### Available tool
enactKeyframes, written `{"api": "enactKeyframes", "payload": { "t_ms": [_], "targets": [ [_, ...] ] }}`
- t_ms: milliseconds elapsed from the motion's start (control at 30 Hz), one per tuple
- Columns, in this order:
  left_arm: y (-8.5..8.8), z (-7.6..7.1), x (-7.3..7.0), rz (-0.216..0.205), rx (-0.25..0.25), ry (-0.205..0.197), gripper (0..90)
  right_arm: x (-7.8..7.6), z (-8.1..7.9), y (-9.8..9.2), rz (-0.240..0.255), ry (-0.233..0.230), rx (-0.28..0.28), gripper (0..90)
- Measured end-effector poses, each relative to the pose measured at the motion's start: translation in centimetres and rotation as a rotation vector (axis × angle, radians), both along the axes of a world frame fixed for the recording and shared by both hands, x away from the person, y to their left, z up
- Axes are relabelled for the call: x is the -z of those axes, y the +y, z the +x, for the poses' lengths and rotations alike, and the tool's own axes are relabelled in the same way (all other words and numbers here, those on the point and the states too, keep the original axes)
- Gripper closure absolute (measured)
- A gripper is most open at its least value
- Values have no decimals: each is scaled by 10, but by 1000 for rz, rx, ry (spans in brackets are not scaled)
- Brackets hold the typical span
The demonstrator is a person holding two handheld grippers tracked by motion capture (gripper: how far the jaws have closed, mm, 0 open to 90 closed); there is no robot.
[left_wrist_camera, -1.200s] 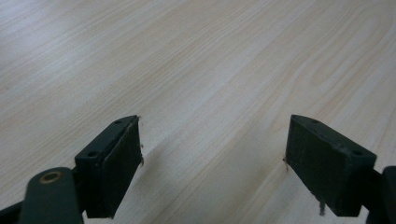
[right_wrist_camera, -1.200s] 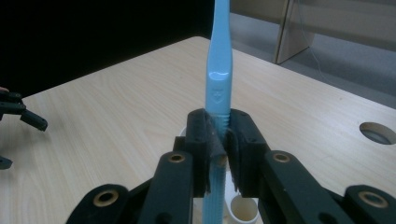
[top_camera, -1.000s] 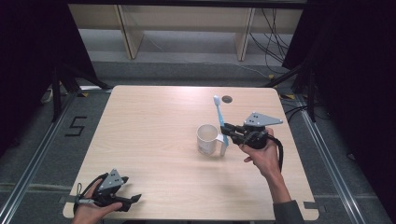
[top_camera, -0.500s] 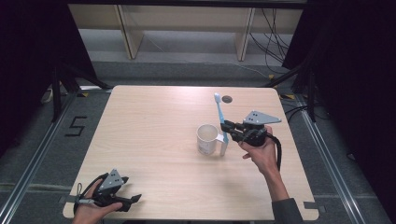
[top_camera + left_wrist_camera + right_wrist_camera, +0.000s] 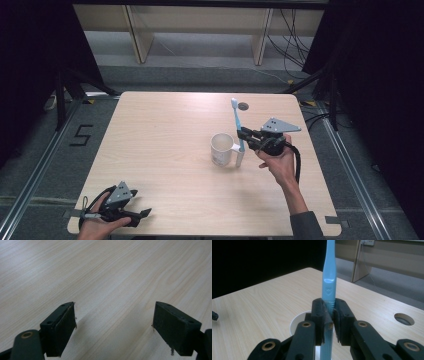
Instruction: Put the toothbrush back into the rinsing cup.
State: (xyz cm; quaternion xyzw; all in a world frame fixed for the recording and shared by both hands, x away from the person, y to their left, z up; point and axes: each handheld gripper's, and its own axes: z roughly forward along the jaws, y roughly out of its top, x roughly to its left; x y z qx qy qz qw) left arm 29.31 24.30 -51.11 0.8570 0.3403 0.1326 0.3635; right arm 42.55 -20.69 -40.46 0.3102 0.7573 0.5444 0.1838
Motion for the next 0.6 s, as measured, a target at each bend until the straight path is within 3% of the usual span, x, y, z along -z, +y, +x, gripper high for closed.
{"api": "enactKeyframes", "payload": {
  "t_ms": [33, 100, 167, 200, 300, 367, 433, 500, 533, 600],
  "targets": [
    [0, 0, 0, 1, 0, 0, 178, 0, 1, -1, -18, -14, 7, 794],
    [0, 0, 0, 0, 1, 0, 178, 3, 1, -1, -9, 4, 8, 794],
    [0, 0, 0, 3, 5, -1, 178, 5, 3, 0, -4, -13, 11, 794],
    [0, 0, 0, 1, 3, -1, 178, 5, 1, 0, -10, 15, 9, 794],
    [0, 0, 0, 2, -2, -3, 178, 6, 0, 2, -10, 12, 19, 794],
    [0, 0, 0, 1, -1, -3, 178, 7, 3, 1, -16, -14, -1, 794],
    [1, 0, -1, 13, 2, -5, 178, 8, 2, 2, -16, 1, 7, 794],
    [1, 0, -1, 12, 1, -5, 178, 9, 3, 0, -37, -28, 6, 794],
    [0, 0, -1, 6, -1, -4, 178, 10, 2, 1, -17, -5, 14, 794],
    [0, 0, -1, 5, 2, -3, 178, 11, 2, 0, -29, -5, 7, 794]
  ]
}}
